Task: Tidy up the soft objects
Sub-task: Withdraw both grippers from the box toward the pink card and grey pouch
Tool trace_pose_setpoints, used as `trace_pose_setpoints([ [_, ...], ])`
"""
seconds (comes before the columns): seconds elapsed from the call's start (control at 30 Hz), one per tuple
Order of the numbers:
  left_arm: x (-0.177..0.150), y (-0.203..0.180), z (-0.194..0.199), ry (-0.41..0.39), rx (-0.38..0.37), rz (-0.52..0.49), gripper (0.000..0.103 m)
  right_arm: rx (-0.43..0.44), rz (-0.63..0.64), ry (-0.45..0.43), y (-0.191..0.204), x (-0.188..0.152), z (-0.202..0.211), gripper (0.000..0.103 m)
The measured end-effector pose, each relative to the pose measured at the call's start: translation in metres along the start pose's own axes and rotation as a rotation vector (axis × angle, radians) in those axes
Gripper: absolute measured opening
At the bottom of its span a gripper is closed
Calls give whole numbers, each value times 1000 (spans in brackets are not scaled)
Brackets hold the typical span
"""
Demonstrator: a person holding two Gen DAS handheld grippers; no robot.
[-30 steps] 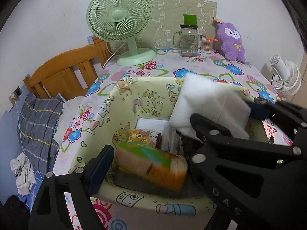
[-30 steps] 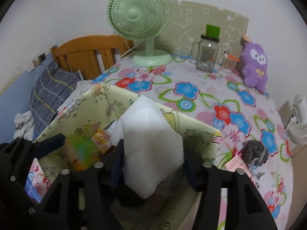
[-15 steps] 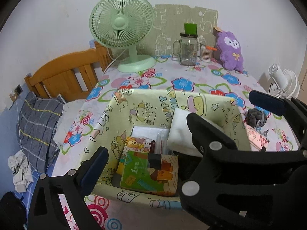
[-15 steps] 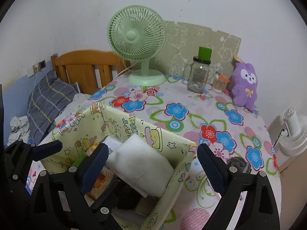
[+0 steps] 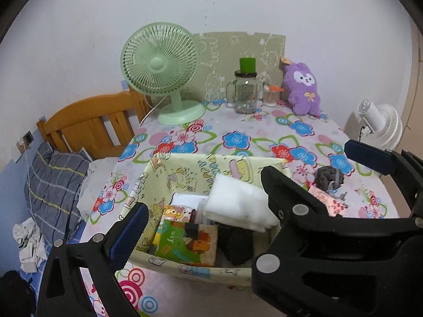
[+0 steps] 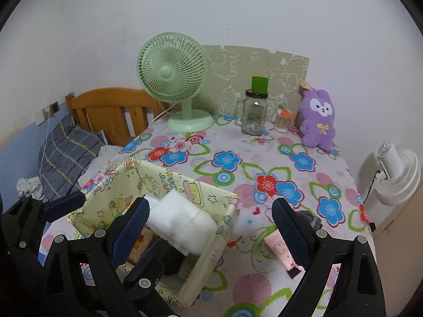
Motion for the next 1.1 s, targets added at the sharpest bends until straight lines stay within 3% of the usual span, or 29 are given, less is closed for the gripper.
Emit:
trace_pose_setpoints([
  [1.1,10,-88,46,-86,-115,-70,100,-136,-101,-71,-81,-17,78,95],
])
Point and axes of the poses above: each gripper's, at about its wrist camera, not at the fingertips, and z roughly against the way its jaws point, y to its left, x to its top, the point moved 4 cm from there along -z, roughly the way its jaws point, and after that the axes turned 1 degree about z, right-handed, at the moved point
